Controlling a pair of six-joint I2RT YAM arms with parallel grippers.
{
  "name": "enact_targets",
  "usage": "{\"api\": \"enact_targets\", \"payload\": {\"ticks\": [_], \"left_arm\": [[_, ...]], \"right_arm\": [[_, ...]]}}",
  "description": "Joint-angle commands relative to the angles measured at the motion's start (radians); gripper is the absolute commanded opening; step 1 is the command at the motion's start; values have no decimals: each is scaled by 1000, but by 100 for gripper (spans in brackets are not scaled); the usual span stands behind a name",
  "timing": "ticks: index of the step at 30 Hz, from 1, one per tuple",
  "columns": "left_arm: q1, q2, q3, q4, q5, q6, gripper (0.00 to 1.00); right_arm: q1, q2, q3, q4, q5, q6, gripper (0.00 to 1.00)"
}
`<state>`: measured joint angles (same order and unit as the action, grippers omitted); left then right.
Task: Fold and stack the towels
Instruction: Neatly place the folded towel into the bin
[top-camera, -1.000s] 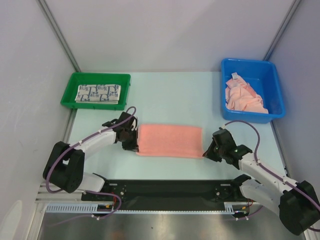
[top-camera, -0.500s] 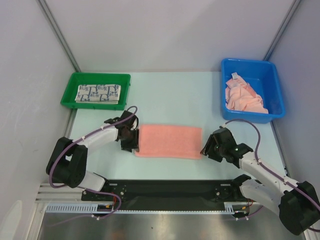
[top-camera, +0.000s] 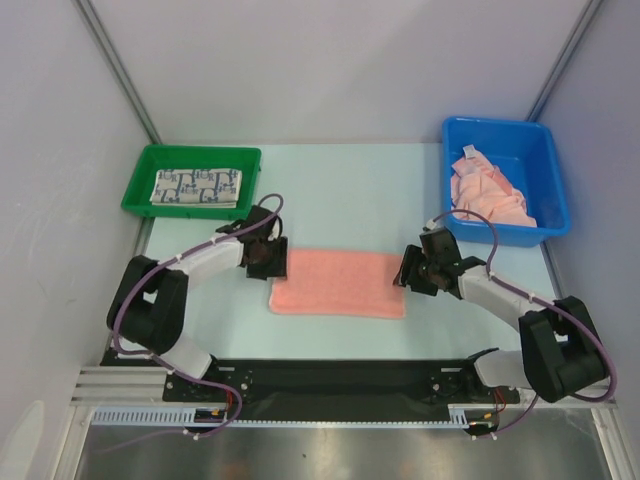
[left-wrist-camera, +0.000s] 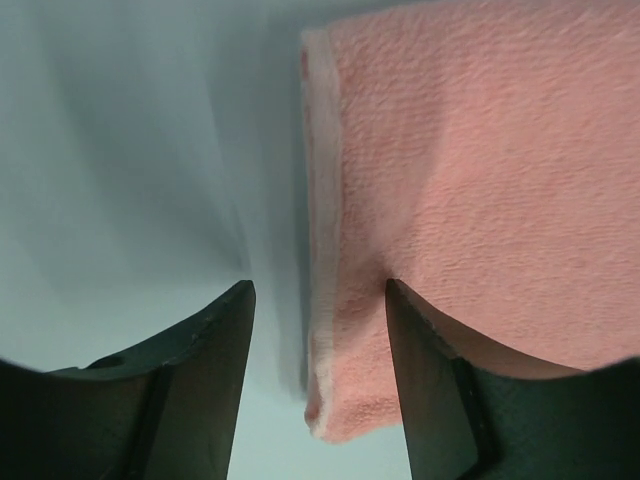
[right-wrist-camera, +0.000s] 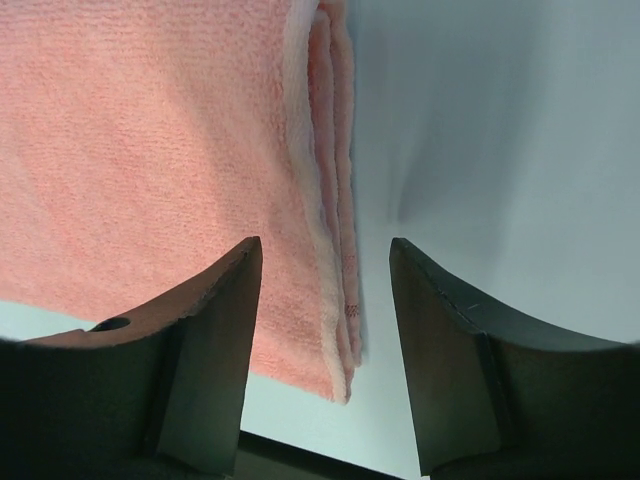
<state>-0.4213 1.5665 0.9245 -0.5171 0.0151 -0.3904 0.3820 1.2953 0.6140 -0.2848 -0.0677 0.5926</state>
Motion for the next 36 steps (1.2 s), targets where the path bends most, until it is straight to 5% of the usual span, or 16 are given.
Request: {"api": "enact_targets", "payload": {"ticks": [1,8,11,15,17,24,36], "left_arm": [[24,10,-53,113,86,24,61],[24,67,-141,224,173,-27,60],[21,92,-187,262,204,-59,47],[-4,86,-170,217,174,-73,9],[-10,81,-118,137,142,-70,0],[-14,154,319,-186,-65,-10,0],[128,527,1062,-514,-323,168,0]], "right_arm": [[-17,24,27,65,-47,-79,59],[-31,-54,0,69,-78,-99,62],[-35,-100,4,53,-95,-96,62],[-38,-162,30,23,-107,-100,62],[-38,-185,47,16,-116,-93,62],[-40,-217,118,21,-124,-73,63],[-57,-45,216,104,-122,-103,63]]}}
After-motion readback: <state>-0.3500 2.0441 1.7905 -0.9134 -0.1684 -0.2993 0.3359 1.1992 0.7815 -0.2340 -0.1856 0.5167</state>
